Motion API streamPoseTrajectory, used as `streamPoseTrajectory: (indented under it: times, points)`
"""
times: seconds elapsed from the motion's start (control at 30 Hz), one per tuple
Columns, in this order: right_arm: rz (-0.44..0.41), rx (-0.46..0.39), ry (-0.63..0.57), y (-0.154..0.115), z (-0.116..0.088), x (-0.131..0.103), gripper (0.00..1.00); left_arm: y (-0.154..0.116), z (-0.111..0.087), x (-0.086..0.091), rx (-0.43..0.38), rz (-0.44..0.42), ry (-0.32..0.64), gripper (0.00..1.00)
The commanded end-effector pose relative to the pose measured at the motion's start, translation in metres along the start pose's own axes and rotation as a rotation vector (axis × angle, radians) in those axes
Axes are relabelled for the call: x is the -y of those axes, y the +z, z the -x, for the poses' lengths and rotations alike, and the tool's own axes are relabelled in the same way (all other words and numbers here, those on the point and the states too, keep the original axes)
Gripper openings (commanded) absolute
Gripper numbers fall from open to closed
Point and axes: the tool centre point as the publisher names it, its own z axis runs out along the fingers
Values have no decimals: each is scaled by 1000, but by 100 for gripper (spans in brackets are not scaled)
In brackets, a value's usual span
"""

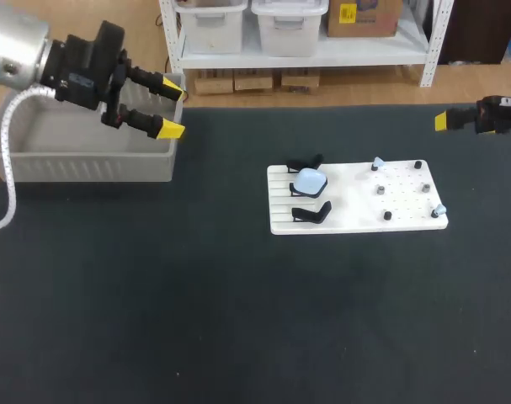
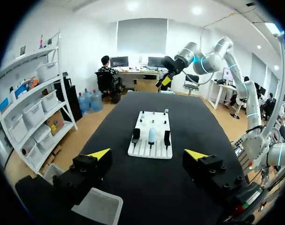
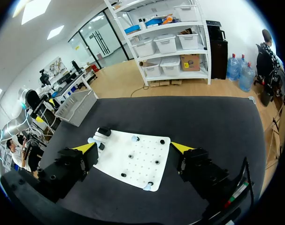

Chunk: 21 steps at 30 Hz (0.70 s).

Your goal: Pick up each earbud case from the left stands, insert the matching earbuds, close the lid, and place the case in the box.

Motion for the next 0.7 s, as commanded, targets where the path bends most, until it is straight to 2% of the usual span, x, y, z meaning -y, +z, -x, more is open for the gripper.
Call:
streamPoseTrajectory:
  times: [0.03, 0.17, 0.43, 0.7]
  points:
    - [0, 0, 0, 0, 0, 0, 100, 1, 0, -5, -2, -86, 1, 100]
    - [0, 0, 0, 0, 0, 0, 100, 8, -7, 0, -14, -80, -1, 100]
    - [0, 0, 0, 0, 0, 0, 100, 52, -21, 11, -4, -95, -1, 100]
    - [0, 0, 0, 0, 0, 0, 100, 91, -24, 14, -12, -94, 51, 100]
